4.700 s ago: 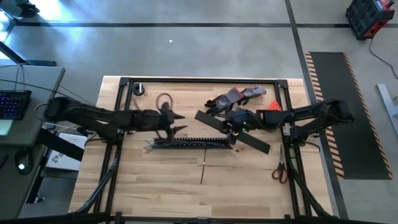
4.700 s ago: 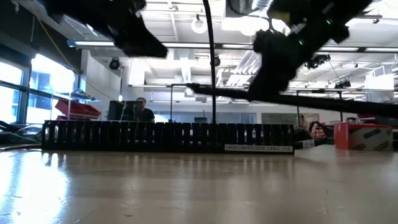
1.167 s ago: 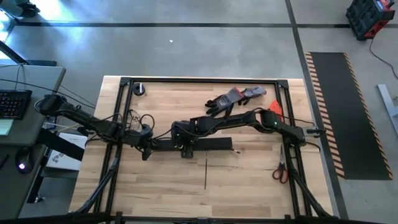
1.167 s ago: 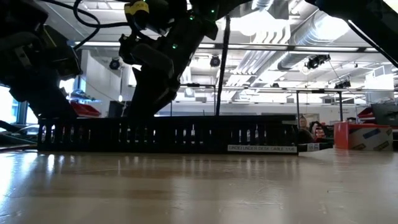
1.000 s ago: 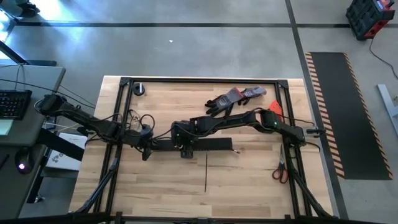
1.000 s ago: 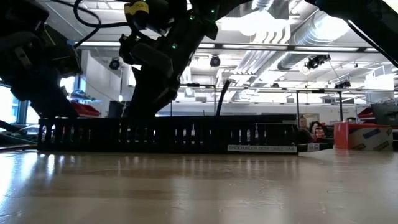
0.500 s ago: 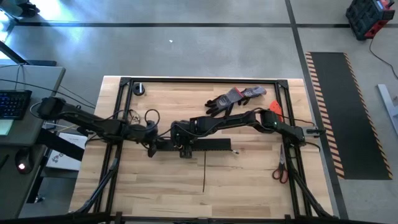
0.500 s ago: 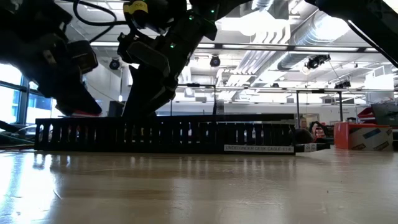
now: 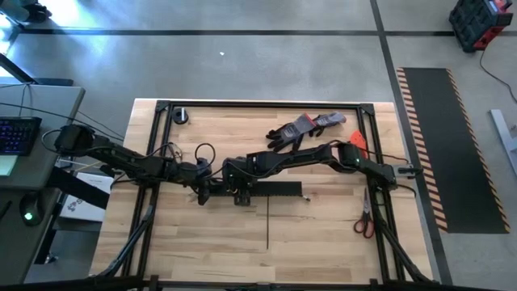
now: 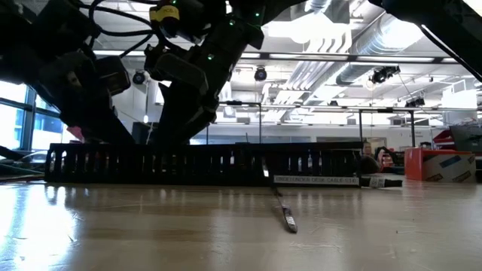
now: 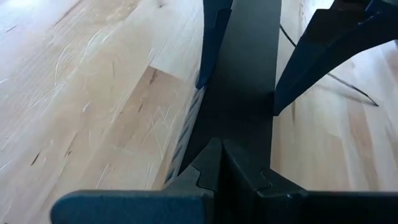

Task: Ziptie cables
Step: Close the black cable duct using the black cable duct lid

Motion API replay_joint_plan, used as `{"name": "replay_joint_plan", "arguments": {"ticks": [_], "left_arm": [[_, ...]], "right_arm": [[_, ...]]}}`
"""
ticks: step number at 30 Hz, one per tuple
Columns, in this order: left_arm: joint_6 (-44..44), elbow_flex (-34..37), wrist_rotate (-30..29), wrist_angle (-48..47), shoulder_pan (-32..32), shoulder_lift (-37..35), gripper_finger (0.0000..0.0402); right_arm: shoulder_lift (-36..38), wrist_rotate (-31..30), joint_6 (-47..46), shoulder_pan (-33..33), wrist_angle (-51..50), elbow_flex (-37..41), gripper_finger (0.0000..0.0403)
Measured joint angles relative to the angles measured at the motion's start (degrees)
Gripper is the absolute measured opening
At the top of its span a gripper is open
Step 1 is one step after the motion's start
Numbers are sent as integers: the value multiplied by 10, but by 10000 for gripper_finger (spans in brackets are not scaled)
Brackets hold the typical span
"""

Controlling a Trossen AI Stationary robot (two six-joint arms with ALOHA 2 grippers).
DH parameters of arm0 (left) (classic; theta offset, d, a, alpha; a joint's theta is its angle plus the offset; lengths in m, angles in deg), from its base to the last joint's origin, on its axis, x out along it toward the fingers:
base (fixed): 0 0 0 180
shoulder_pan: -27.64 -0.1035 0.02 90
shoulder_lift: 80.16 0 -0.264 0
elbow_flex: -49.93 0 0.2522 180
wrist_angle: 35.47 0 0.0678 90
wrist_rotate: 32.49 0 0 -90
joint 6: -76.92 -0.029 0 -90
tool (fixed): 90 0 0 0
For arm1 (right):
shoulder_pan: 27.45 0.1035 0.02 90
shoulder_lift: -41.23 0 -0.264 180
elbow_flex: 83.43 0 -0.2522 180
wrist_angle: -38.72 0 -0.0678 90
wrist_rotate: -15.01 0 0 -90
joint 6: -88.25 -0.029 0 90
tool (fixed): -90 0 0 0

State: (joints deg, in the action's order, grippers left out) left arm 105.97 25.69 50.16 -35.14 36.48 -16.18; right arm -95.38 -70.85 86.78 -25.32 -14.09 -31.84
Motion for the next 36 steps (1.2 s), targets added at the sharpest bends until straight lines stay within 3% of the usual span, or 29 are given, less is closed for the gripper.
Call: {"name": "replay_joint_plan", "arguments": {"ticks": [8, 19, 25, 36], "left_arm": [[-22, -16, 46, 60, 0, -7, 0], [-32, -18, 42, 131, 0, 118, 0], [-32, -18, 44, 149, 0, 134, 0], [-32, -17, 45, 153, 1, 135, 0]], "right_arm": [[-2, -2, 4, -2, 22, 0, 213], [-3, 6, 17, -3, 25, 1, 213], [0, 9, 65, -2, 21, 1, 213], [84, -37, 110, -7, -53, -2, 211]]}}
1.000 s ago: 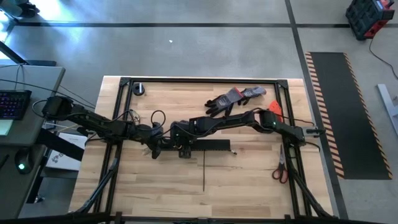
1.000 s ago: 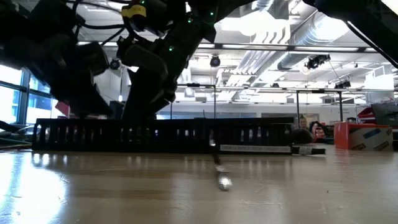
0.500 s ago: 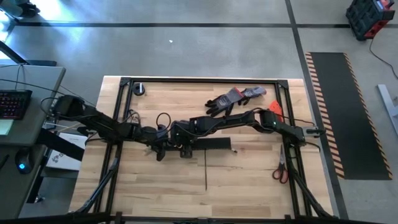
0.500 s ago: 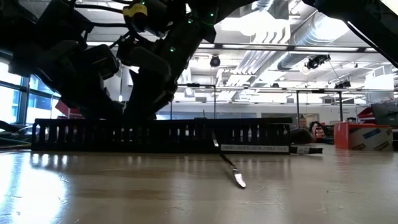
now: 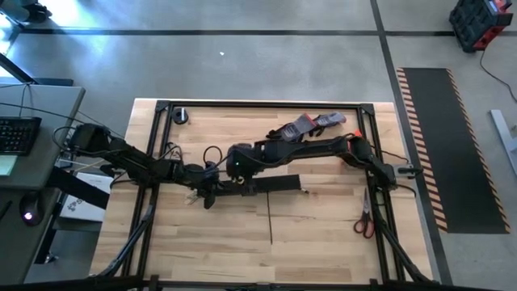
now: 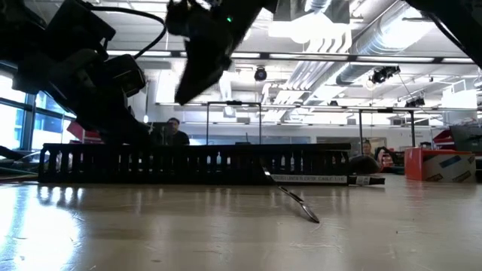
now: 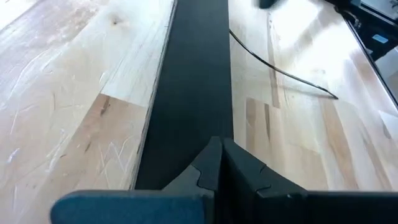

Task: Ziptie cables
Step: Close the black cable duct using the black cable duct lid

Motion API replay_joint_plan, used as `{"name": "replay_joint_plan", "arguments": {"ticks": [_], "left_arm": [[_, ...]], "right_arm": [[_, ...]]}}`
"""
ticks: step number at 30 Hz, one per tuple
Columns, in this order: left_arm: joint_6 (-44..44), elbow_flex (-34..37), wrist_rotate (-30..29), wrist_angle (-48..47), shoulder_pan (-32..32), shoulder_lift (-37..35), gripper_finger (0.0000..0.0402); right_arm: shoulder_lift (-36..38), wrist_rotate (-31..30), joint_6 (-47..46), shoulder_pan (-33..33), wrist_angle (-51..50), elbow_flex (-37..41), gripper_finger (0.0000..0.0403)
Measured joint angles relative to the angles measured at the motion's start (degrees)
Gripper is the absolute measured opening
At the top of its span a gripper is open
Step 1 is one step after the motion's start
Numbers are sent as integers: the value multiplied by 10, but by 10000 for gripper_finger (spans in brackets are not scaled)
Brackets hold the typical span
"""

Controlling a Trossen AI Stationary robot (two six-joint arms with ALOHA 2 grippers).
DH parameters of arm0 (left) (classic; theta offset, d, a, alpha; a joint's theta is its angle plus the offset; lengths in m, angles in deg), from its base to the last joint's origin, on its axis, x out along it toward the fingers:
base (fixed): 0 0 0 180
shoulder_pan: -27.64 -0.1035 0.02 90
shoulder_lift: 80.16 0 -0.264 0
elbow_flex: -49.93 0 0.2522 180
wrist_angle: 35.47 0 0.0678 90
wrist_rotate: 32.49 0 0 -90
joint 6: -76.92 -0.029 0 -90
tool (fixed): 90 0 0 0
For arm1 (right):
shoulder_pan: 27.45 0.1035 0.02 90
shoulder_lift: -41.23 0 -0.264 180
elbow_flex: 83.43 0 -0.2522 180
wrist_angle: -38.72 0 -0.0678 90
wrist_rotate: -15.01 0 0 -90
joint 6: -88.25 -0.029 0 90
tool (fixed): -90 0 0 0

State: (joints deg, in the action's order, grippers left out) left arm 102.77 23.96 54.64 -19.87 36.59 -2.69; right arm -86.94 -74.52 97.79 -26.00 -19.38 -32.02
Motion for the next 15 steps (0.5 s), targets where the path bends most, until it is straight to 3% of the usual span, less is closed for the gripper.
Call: {"name": "replay_joint_plan", "arguments": {"ticks": [7, 10, 15], "left_arm": [[4, 0, 0, 0, 0, 0, 0], [0, 0, -2, 0, 1, 0, 0], [0, 1, -4, 3, 1, 0, 0]], "right_arm": [[41, -8, 12, -4, -42, 45, 208], [94, -6, 7, -4, 16, 144, 193], [212, 21, -47, -8, 212, 352, 155]]}}
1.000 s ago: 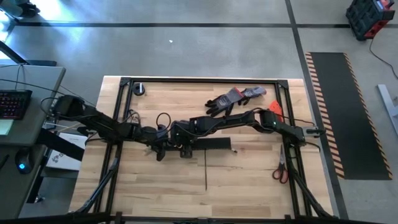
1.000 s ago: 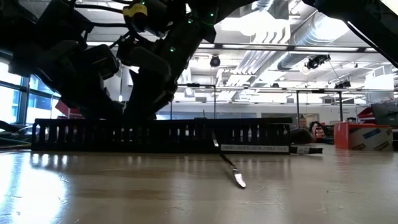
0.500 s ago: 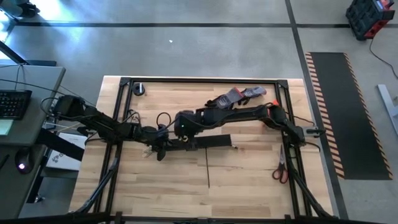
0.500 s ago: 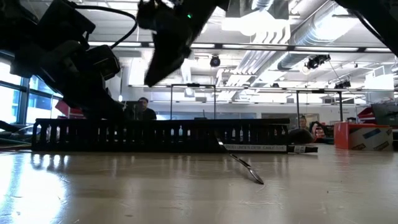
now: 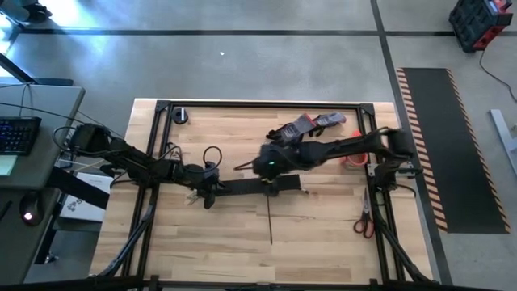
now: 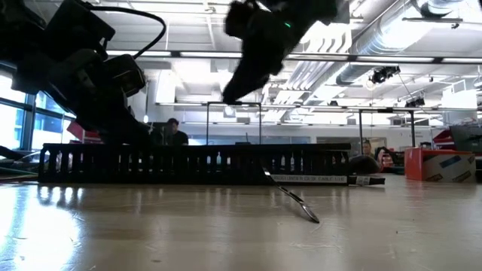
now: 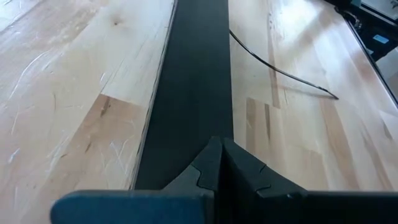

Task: Ziptie cables
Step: Close the black cable duct using the black cable duct lid

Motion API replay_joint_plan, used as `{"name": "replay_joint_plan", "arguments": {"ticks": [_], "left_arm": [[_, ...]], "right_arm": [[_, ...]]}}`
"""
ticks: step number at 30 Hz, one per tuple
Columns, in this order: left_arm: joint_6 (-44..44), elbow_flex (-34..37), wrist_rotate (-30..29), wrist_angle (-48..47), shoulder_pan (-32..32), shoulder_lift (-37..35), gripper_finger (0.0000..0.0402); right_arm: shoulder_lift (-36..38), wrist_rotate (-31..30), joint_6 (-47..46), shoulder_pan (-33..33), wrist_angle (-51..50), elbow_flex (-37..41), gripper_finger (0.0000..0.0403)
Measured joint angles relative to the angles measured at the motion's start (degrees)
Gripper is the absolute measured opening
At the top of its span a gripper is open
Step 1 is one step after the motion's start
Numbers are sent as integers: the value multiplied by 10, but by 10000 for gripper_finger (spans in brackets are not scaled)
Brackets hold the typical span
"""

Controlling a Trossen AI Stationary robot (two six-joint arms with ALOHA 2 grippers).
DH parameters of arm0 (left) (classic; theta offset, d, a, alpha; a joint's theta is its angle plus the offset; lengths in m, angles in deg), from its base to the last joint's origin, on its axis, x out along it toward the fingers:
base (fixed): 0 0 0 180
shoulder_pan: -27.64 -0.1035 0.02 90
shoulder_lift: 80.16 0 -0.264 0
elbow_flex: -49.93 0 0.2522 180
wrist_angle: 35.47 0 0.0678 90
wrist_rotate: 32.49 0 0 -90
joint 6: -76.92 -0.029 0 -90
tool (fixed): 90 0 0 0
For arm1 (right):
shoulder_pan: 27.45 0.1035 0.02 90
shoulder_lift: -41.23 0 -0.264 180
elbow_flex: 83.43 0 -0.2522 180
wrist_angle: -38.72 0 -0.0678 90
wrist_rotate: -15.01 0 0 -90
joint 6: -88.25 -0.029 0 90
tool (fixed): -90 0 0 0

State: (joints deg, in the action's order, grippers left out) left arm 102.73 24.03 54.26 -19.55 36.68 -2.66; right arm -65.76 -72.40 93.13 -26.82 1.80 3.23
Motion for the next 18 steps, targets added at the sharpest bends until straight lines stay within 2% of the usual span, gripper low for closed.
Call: {"name": "replay_joint_plan", "arguments": {"ticks": [3, 6, 9, 14, 18], "left_arm": [[0, 1, 0, 5, 0, 1, 0], [0, 2, 1, 9, 0, 1, 0], [0, 2, 1, 12, 0, 1, 0], [5, 2, 4, 13, 0, 1, 0], [5, 2, 4, 13, 0, 1, 0]], "right_arm": [[39, 1, -20, -7, 102, 112, 129], [52, 38, -36, -11, 206, 197, 99], [55, 72, -50, -13, 292, 253, 67], [53, 43, -64, -14, 378, 328, 14], [52, 36, -76, -15, 441, 368, 5]]}}
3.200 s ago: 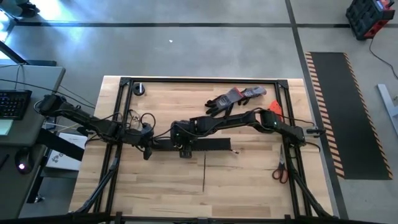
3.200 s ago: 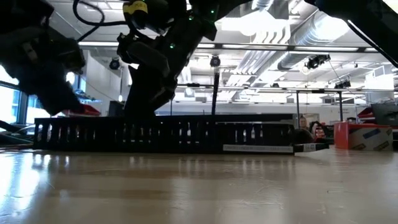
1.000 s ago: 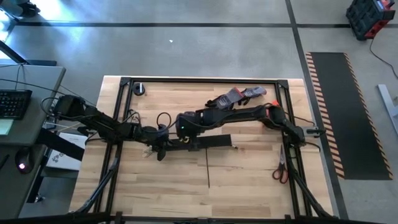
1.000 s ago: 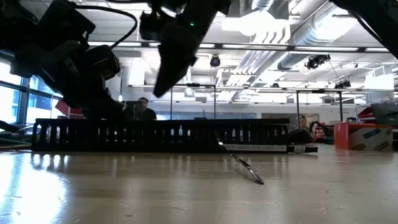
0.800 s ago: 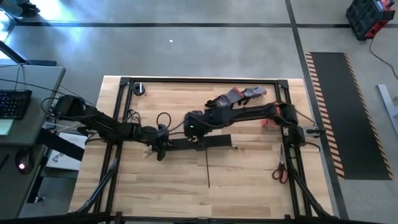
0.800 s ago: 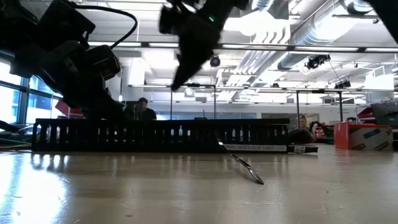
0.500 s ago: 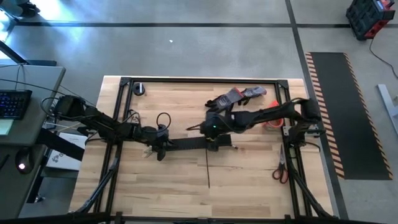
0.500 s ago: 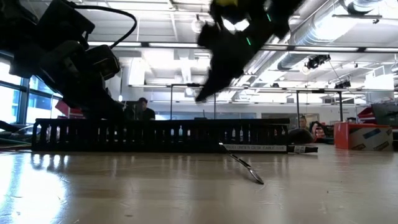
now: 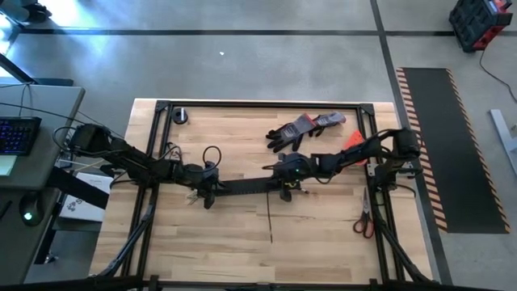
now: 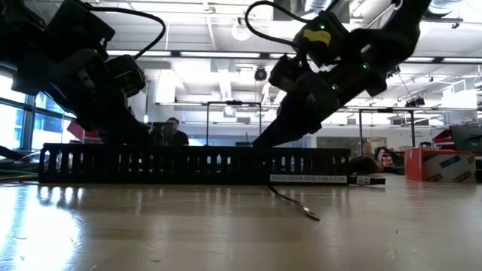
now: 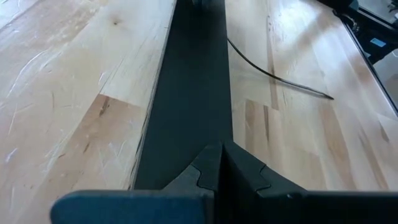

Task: Ziptie cables
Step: Close the black cable duct using the black cable duct lid

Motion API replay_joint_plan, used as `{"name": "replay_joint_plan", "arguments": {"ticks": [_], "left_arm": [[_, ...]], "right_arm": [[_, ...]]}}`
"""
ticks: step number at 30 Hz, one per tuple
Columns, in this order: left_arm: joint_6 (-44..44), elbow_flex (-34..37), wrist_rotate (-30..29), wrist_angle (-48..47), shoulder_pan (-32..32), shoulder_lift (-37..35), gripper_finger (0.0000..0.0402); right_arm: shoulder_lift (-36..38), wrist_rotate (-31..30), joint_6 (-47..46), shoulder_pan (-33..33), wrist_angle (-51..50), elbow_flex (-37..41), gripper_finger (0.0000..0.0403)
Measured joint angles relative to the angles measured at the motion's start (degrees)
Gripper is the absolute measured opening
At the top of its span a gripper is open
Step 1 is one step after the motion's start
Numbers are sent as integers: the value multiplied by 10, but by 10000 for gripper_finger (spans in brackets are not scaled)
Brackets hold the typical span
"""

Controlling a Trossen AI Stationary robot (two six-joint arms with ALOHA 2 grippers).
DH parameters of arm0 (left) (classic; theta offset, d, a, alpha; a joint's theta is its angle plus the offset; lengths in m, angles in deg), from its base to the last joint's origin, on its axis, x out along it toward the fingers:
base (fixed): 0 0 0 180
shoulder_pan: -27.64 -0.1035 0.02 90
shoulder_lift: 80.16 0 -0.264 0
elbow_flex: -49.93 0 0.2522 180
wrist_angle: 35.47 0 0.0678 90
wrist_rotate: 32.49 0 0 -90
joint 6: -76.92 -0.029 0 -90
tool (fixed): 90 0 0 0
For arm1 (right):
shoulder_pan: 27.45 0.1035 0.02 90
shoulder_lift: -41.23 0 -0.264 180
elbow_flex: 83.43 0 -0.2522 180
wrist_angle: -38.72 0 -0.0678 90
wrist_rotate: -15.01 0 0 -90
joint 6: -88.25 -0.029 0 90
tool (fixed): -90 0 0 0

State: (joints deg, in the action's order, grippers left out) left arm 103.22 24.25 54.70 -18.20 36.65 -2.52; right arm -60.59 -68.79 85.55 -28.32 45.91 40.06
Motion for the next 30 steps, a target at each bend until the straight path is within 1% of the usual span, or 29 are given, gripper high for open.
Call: {"name": "replay_joint_plan", "arguments": {"ticks": [2, 5, 7, 11, 14, 18, 21, 24, 27, 30], "left_arm": [[0, 0, 0, 1, 0, 0, 0], [0, 0, 1, 1, 0, 0, 0], [0, 0, 2, 1, 0, 0, 0], [4, 0, 2, 0, 0, 0, 0], [5, 0, 2, 0, 0, 0, 0], [5, 0, 2, 0, 0, 0, 0], [5, 0, 2, 0, 0, 0, 0], [5, 0, 2, 0, 0, 0, 0], [8, 0, 2, 13, 0, 0, 0], [24, 3, 11, 53, -3, -9, 0]], "right_arm": [[3, 0, -6, 0, 18, 10, 6], [23, -2, 1, 0, 10, 13, 6], [48, -8, 5, 0, -7, 15, 6], [112, -46, 15, 2, -63, 14, 6], [146, -68, 10, 13, -101, 22, 6], [158, -72, -27, 29, -60, 72, 6], [138, -99, -69, 36, 6, 126, 6], [111, -121, -103, 37, 80, 161, 6], [94, -125, -106, 37, 118, 174, 6], [100, -134, -89, 37, 115, 168, 6]]}}
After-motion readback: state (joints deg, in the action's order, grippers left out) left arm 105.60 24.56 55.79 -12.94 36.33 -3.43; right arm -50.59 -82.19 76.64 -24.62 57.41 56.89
